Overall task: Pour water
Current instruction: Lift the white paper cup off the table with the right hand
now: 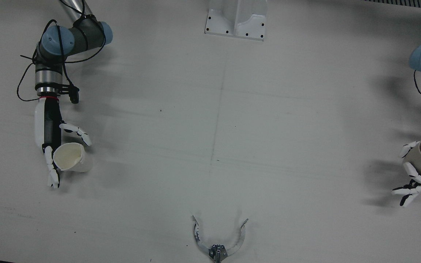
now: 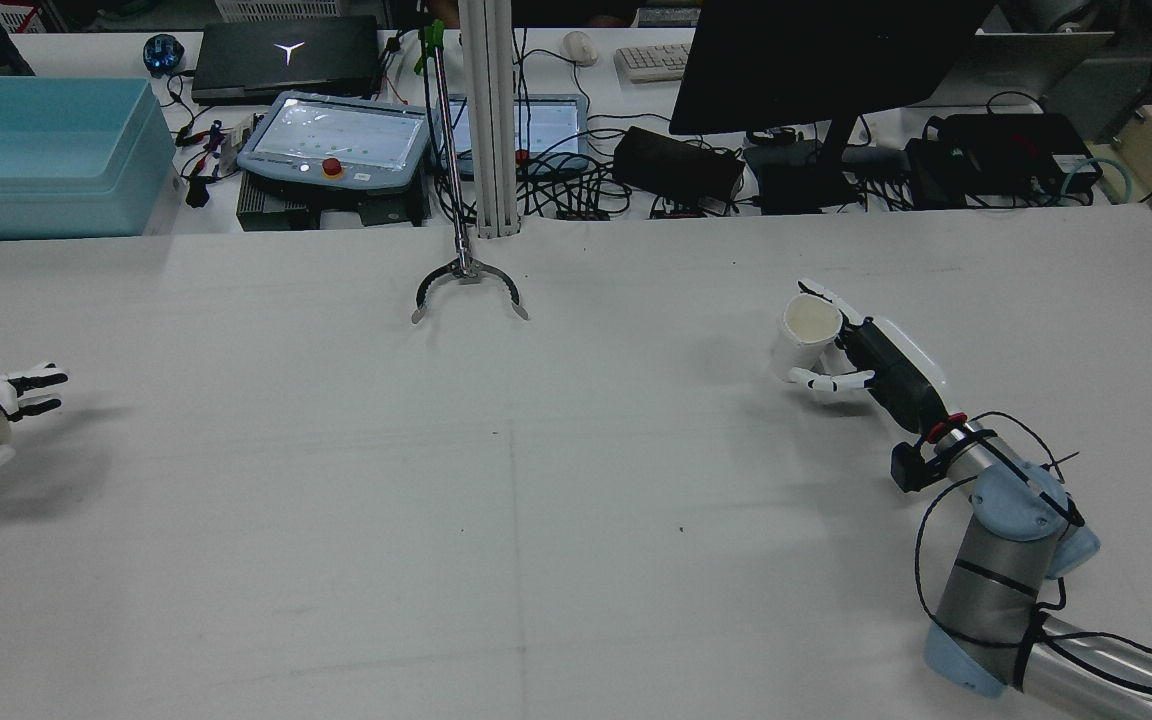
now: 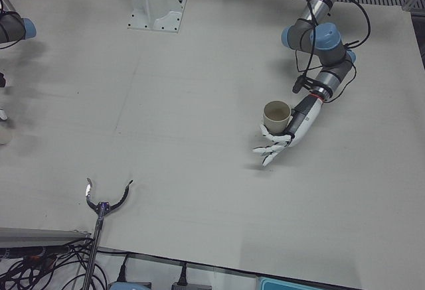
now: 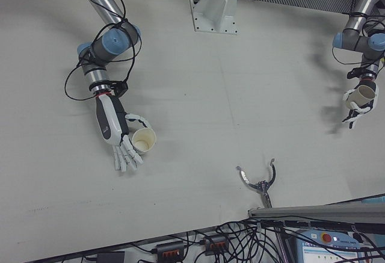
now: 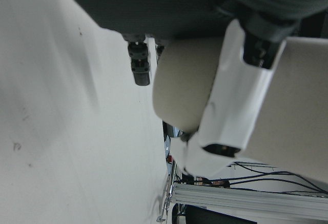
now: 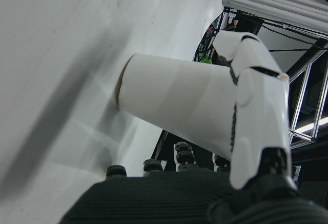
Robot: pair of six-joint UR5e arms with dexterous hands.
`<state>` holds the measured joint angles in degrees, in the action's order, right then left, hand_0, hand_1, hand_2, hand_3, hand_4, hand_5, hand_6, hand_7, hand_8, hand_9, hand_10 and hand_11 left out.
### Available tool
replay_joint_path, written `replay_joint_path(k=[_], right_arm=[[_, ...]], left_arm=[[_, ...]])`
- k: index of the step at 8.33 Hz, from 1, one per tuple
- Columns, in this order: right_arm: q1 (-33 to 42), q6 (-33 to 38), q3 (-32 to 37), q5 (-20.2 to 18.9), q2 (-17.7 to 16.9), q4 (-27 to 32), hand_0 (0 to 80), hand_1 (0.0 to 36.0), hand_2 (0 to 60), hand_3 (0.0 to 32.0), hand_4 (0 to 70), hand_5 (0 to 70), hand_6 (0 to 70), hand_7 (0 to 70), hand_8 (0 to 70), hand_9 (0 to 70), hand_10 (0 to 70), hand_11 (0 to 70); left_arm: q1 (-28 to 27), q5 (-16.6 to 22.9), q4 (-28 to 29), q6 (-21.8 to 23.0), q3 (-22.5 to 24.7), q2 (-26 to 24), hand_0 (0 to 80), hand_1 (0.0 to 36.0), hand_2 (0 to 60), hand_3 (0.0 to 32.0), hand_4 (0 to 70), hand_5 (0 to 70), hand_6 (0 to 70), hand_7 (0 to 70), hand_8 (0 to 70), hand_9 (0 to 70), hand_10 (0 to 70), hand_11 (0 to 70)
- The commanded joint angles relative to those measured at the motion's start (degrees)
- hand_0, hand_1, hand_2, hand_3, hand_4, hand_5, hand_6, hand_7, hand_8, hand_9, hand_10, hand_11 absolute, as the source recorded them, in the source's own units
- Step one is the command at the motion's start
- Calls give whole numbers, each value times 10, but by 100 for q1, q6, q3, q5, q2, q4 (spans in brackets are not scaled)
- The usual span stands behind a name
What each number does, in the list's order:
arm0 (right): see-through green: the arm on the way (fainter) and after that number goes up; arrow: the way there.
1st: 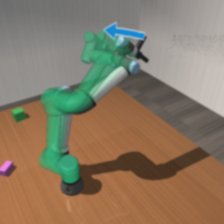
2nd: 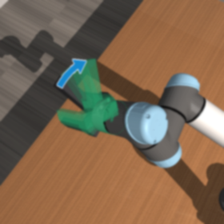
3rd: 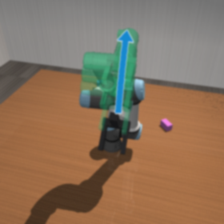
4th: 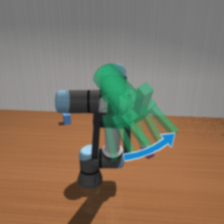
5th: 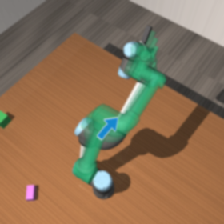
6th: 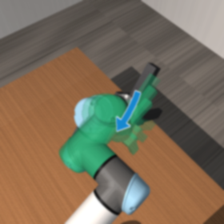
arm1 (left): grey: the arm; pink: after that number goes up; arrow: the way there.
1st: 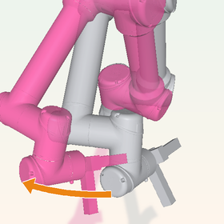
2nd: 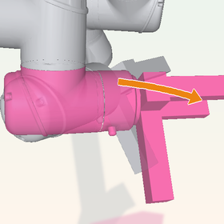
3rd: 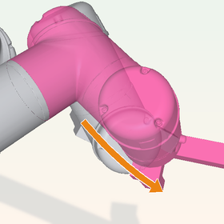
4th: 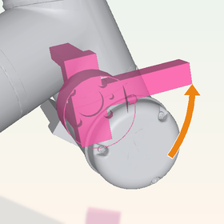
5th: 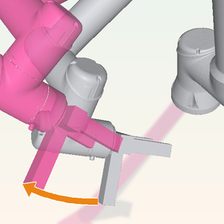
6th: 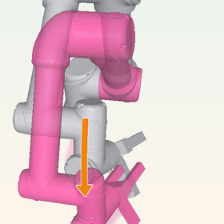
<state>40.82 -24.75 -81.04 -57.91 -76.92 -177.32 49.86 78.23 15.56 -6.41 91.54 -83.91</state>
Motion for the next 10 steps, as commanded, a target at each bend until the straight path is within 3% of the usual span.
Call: replay_joint_path(k=[1,2,4,5,6,7,8,9,10], right_arm=[[4,-3,-17,-124,81,-118,594,307,257,138,0,98,116,86,17,3,0,0],[4,-3,-26,-115,90,-118,590,304,258,132,0,98,123,92,19,4,0,0],[22,23,-43,-80,90,-109,594,304,281,48,1,105,161,120,45,17,0,0],[22,23,-43,-71,90,-109,590,298,306,0,110,108,224,171,53,22,0,0],[22,23,-43,-54,81,-109,575,278,346,0,325,96,250,245,52,35,0,0],[39,32,-43,-54,72,-109,622,303,450,0,700,107,345,385,130,134,0,0],[48,32,-43,-45,64,-109,625,308,502,0,700,124,420,412,186,202,0,11],[66,49,-43,-45,64,-101,779,360,473,0,65,190,514,514,192,200,0,0],[136,58,-78,-45,72,-101,800,360,576,14,0,207,506,597,176,192,0,0]], left_arm=[[6,0,17,0,-49,6,800,360,600,0,700,700,326,156,120,58,119,202],[6,0,18,0,-40,14,800,360,600,0,700,700,326,155,120,58,119,202],[15,0,35,9,-23,50,800,360,600,0,700,700,324,154,119,57,118,202],[15,0,35,9,-14,58,800,360,600,0,700,700,323,153,118,56,118,201],[15,0,35,9,-14,58,800,360,600,0,700,700,324,155,120,58,117,200],[15,0,44,9,-31,67,800,360,600,0,700,700,323,154,119,58,117,200],[15,0,61,9,-40,67,800,360,600,0,700,700,322,154,119,57,117,200],[15,0,61,9,-40,76,800,360,600,0,700,700,321,154,118,57,117,200],[15,0,61,9,-49,76,800,360,600,0,700,700,320,152,118,57,117,200]])
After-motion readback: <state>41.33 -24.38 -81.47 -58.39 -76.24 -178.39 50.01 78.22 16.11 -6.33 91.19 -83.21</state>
